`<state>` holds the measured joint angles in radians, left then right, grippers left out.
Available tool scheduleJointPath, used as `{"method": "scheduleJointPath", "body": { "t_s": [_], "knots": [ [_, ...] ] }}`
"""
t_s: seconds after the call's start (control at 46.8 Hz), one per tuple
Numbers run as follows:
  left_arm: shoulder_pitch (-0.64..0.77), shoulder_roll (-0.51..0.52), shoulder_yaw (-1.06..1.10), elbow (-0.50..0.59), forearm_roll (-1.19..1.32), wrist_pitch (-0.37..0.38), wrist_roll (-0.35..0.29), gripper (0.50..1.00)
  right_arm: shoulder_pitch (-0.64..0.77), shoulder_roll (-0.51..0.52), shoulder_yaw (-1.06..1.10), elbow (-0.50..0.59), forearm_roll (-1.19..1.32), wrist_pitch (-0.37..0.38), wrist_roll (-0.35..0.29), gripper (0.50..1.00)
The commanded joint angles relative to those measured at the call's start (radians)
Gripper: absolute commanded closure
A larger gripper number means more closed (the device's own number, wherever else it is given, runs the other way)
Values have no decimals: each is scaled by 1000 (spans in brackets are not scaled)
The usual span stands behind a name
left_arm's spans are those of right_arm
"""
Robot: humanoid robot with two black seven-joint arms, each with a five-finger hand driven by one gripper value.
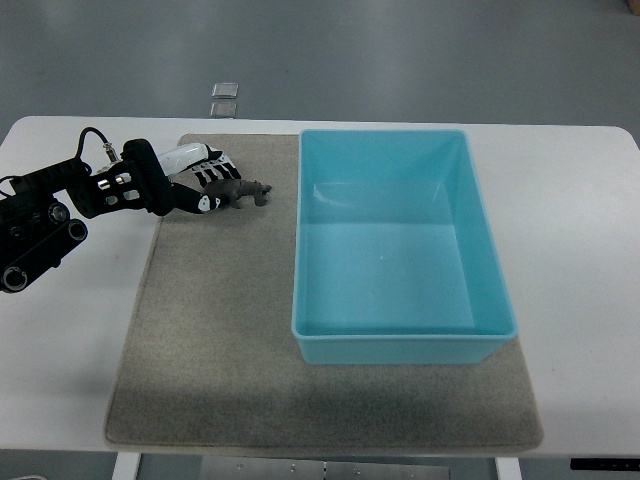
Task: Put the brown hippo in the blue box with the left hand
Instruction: 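Close the left hand fingers around the brown hippo, then lift the brown hippo up off the mat with the left hand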
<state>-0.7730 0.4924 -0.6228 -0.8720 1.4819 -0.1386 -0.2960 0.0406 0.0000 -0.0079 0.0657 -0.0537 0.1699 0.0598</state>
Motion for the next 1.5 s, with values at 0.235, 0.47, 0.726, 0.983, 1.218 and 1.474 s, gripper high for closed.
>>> {"method": "scheduleJointPath", "body": {
  "t_s": [0.235,0.47,0.726,0.983,1.218,1.474],
  "knots": [
    [-5,3,-14,1,-6,-6,1,1000,1,0,0,0,0,-1,0,564],
    [-11,8,-21,1,-40,-12,3,1000,1,0,-1,0,0,0,0,564],
    [-46,25,-23,1,-94,-12,3,1000,-1,0,0,0,0,0,0,564],
    [-89,61,-31,1,-141,-13,3,1000,1,0,-1,0,0,0,0,564],
    [-146,75,-32,-2,-177,-30,3,1000,-1,0,0,0,0,0,0,564],
    [-193,66,-31,-15,-186,-38,5,1000,-1,0,-1,0,0,0,0,564]
  ]
}}
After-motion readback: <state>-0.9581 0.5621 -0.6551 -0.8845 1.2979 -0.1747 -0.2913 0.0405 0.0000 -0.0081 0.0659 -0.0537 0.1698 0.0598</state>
